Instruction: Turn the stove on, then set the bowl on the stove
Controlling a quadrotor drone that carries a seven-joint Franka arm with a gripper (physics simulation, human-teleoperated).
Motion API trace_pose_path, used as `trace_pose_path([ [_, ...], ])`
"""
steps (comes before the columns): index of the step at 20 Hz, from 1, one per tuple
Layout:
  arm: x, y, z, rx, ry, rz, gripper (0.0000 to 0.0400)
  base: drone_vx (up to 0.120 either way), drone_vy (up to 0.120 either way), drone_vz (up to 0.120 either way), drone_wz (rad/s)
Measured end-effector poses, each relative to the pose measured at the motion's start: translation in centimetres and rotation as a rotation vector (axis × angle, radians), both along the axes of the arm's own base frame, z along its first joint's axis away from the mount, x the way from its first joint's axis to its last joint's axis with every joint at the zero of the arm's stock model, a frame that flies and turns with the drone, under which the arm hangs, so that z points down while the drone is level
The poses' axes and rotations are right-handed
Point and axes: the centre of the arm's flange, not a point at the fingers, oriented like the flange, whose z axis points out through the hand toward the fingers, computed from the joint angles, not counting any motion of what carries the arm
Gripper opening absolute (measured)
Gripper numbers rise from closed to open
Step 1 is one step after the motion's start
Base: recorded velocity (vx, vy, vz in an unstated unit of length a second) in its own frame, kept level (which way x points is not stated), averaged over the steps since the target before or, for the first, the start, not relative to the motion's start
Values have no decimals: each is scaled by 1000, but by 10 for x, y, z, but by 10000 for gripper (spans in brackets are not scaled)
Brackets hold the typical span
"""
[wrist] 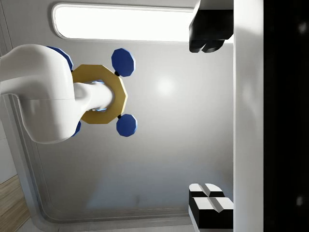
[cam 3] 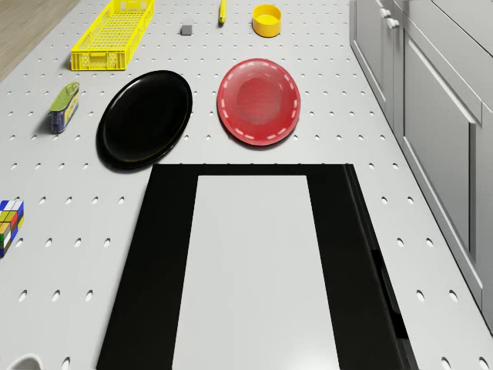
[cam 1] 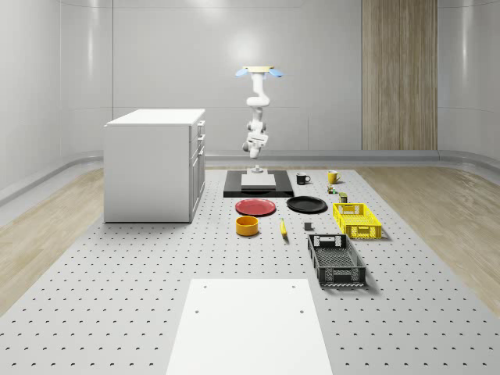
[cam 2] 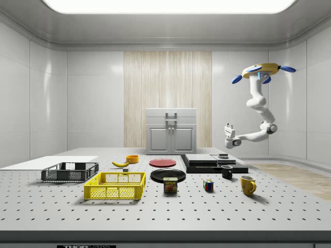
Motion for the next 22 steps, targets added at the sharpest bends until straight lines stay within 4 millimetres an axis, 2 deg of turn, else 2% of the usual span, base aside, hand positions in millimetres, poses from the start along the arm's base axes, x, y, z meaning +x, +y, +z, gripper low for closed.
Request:
trace_pose_path([
  [4, 0, 22, -9, -239, -2, -7, 400, 0, -120, 0, 0],
  [7, 0, 46, -27, -541, -3, -17, 400, 0, -93, 0, 0],
  [9, 1, 62, -49, -813, -4, -25, 400, 0, 0, -80, 0],
  [12, 3, 74, -96, -1309, -3, -42, 400, 0, 0, -120, 0],
  [14, 4, 68, -130, -1653, -2, -54, 400, 0, 0, -120, 0],
  [17, 5, 44, -167, -2098, 0, -70, 400, 0, 0, -120, 0],
  [19, 5, 27, -181, -2321, 1, -76, 400, 0, 0, -120, 0],
  [22, 6, 7, -191, -2551, 2, -81, 400, 0, 0, -120, 0],
])
